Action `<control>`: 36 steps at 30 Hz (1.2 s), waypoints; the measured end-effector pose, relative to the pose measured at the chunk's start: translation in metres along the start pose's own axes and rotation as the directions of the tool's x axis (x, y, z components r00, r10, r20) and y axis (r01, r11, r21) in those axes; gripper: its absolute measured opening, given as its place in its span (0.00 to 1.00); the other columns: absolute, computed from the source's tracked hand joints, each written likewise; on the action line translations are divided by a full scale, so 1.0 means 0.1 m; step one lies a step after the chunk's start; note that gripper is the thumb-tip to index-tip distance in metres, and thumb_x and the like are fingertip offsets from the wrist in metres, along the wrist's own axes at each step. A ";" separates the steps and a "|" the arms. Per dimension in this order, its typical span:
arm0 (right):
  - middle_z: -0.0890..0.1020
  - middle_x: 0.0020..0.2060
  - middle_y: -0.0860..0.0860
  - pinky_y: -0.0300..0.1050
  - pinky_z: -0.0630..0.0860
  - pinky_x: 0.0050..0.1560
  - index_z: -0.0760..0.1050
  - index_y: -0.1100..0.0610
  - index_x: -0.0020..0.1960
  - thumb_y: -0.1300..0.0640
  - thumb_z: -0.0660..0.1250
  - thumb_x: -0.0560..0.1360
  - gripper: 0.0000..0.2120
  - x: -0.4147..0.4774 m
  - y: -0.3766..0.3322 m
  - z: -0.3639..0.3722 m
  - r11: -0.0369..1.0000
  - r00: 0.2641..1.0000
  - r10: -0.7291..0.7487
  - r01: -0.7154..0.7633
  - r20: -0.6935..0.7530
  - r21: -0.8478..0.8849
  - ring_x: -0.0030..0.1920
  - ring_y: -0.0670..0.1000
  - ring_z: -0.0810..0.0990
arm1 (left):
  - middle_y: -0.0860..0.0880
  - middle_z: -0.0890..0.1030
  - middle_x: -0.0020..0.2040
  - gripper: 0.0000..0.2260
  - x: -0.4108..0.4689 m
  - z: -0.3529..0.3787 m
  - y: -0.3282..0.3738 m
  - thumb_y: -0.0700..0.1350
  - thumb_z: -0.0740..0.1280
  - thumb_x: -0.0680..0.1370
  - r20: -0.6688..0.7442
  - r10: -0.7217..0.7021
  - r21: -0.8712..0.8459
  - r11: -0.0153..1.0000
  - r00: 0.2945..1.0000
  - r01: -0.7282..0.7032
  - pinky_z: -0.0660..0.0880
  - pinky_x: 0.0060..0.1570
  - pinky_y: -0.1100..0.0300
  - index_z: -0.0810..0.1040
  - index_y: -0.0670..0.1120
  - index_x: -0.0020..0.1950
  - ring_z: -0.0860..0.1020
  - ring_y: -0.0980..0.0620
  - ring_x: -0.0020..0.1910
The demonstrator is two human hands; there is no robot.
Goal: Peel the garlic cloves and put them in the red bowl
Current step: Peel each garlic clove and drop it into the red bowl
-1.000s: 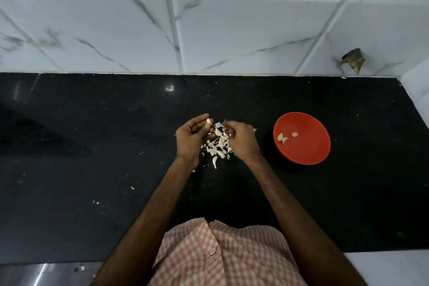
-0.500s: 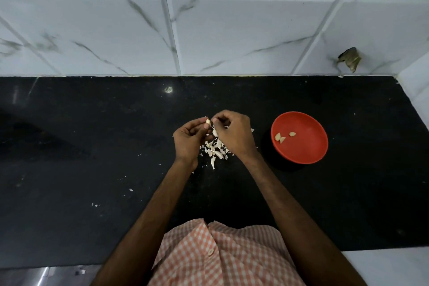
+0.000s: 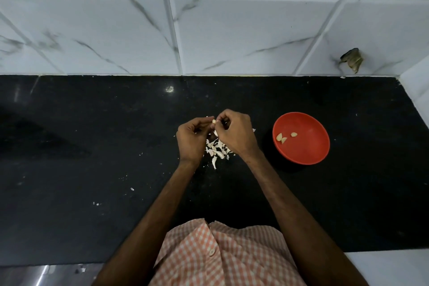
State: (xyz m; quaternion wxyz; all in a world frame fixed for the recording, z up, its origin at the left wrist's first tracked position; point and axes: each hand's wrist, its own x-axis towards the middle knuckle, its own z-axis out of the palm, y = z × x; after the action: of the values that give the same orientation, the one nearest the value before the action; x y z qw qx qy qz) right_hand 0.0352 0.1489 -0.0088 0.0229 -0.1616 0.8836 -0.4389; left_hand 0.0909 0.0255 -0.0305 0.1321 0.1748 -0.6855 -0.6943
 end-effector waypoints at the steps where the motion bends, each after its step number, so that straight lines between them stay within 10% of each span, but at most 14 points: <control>1: 0.83 0.35 0.47 0.48 0.82 0.41 0.80 0.59 0.44 0.59 0.74 0.74 0.04 0.00 0.00 0.00 1.000 1.000 0.001 -0.001 0.005 -0.004 0.35 0.45 0.82 | 0.45 0.87 0.47 0.08 0.00 0.00 0.00 0.33 0.73 0.75 -0.002 0.010 0.017 1.000 1.000 -0.010 0.83 0.52 0.46 0.84 0.38 0.54 0.86 0.47 0.48; 13: 0.85 0.39 0.55 0.42 0.83 0.36 0.81 0.63 0.49 0.63 0.68 0.79 0.04 -0.03 -0.03 -0.06 0.885 0.981 0.187 -0.191 0.051 0.425 0.38 0.49 0.86 | 0.44 0.87 0.49 0.07 0.01 -0.04 0.00 0.36 0.72 0.77 0.034 -0.001 -0.013 1.000 0.999 0.001 0.81 0.51 0.35 0.85 0.42 0.55 0.85 0.41 0.49; 27: 0.79 0.45 0.51 0.47 0.78 0.41 0.74 0.58 0.52 0.60 0.61 0.83 0.04 0.02 0.01 0.03 0.989 0.987 0.089 -0.104 0.133 0.109 0.39 0.44 0.77 | 0.44 0.86 0.49 0.08 0.01 -0.04 0.04 0.37 0.72 0.77 0.038 -0.008 0.015 1.000 0.999 0.008 0.81 0.50 0.37 0.84 0.42 0.55 0.85 0.41 0.49; 36: 0.80 0.49 0.53 0.49 0.84 0.49 0.76 0.60 0.56 0.60 0.65 0.82 0.04 0.00 0.07 -0.13 0.935 0.995 -0.016 -0.020 0.097 0.355 0.51 0.53 0.82 | 0.47 0.86 0.44 0.08 0.00 -0.05 0.14 0.34 0.68 0.80 0.117 -0.207 -0.258 0.938 0.971 0.231 0.82 0.37 0.60 0.82 0.39 0.57 0.82 0.55 0.40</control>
State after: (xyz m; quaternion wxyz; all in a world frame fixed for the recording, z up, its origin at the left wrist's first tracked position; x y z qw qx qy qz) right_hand 0.0310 0.1629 -0.0059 0.0955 -0.1752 0.7876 -0.5829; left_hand 0.0927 0.0208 -0.0161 0.0461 0.1996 -0.5660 -0.7985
